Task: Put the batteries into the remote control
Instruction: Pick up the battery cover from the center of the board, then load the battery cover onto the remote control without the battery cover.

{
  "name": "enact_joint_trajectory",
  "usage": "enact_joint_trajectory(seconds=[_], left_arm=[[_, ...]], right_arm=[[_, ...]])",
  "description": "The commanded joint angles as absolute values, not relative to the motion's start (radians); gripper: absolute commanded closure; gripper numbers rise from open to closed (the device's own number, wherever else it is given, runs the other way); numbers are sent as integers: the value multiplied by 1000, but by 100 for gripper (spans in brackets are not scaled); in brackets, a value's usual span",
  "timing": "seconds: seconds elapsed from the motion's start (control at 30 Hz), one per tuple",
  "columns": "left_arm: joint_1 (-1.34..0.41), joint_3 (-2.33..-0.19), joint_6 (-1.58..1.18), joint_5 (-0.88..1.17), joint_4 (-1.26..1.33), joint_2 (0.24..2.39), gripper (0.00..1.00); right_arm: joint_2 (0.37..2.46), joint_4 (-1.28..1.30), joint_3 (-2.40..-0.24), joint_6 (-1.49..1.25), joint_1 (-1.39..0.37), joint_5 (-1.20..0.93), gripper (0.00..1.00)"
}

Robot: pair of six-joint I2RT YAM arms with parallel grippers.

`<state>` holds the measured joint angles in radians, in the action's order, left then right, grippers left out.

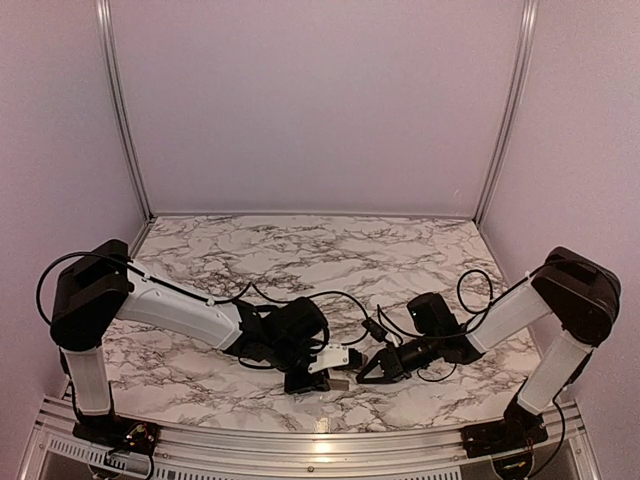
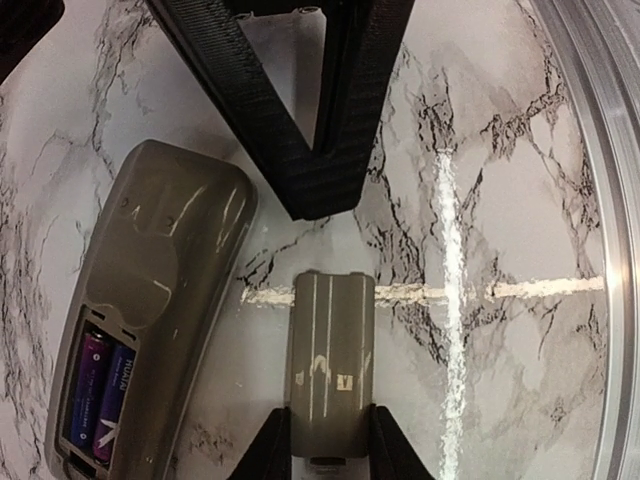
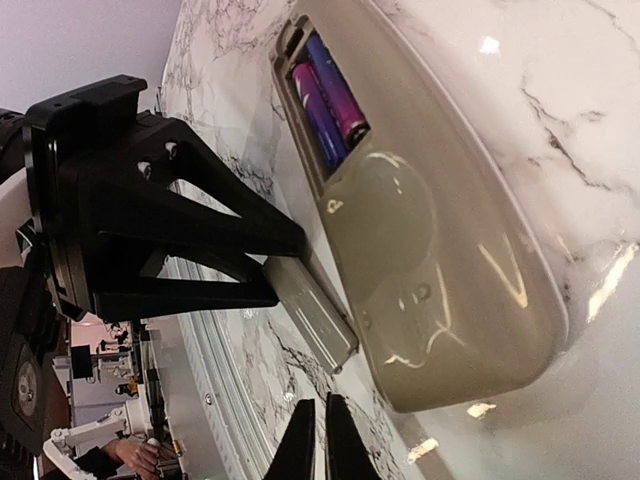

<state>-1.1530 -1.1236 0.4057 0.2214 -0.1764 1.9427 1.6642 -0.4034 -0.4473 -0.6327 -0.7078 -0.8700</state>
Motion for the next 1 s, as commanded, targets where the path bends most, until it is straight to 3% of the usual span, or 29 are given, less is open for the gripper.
enact_joint_trajectory(seconds=[0.0, 0.37, 0.63, 0.97], left_arm=[[-1158, -1073, 400, 147, -223, 1881, 78], [-1129, -1050, 386, 74, -308, 1743, 81], [-1085, -1132, 385, 67, -360, 1757, 81], [-1083, -1245, 303, 71, -410, 1856, 76]], right_arm=[[1696, -440, -462, -636, -714, -844, 96], [1721, -368, -506, -571, -655, -802, 96], [1720, -322, -545, -519, -601, -812, 91], [1556, -203, -596, -441, -579, -790, 74]])
